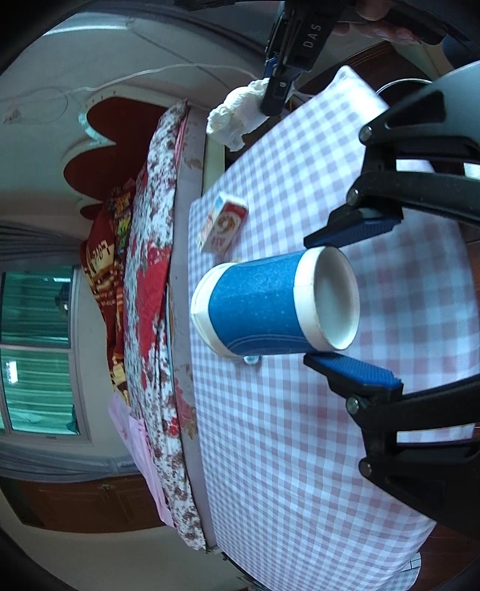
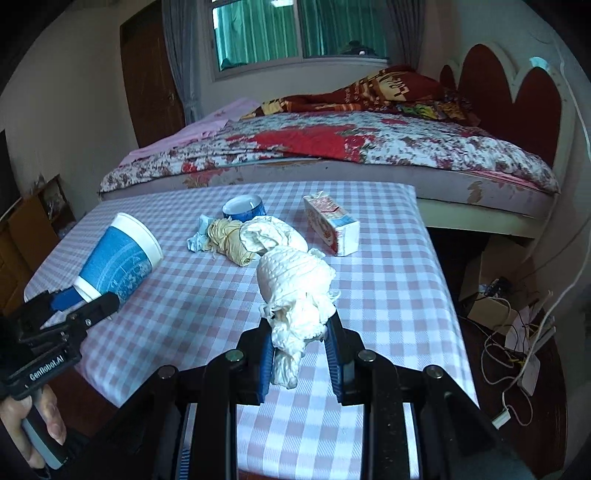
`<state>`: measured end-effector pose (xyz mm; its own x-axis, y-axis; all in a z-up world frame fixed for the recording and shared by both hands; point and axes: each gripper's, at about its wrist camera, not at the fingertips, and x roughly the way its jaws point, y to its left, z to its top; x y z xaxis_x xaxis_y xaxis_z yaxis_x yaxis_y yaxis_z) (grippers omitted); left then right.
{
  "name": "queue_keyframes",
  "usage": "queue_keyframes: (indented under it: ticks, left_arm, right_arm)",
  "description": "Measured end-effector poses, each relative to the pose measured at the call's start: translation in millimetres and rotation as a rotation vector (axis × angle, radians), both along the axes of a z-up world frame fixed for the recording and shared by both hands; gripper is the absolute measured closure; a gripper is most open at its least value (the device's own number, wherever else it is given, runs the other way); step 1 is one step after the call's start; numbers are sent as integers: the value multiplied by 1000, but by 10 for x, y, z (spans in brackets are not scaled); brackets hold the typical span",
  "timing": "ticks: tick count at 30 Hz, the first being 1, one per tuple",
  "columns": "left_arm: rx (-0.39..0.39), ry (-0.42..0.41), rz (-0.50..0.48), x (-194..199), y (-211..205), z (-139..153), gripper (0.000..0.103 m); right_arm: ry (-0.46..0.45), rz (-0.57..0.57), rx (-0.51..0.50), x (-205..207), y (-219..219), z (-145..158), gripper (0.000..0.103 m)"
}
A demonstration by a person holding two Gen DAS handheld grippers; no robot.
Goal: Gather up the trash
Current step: 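Carry the blue cup and white tissue over the black bin and release both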
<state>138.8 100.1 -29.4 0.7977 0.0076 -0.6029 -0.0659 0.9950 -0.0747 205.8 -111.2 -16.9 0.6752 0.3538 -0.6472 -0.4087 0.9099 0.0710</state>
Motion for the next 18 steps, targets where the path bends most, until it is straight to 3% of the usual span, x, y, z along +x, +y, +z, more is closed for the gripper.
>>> queue_keyframes:
  ticks: [18]
  left_arm:
    - [6, -17, -215, -402, -1084, 75, 47]
  right_arm:
    - [-24, -148, 56, -767, -1001, 117, 77]
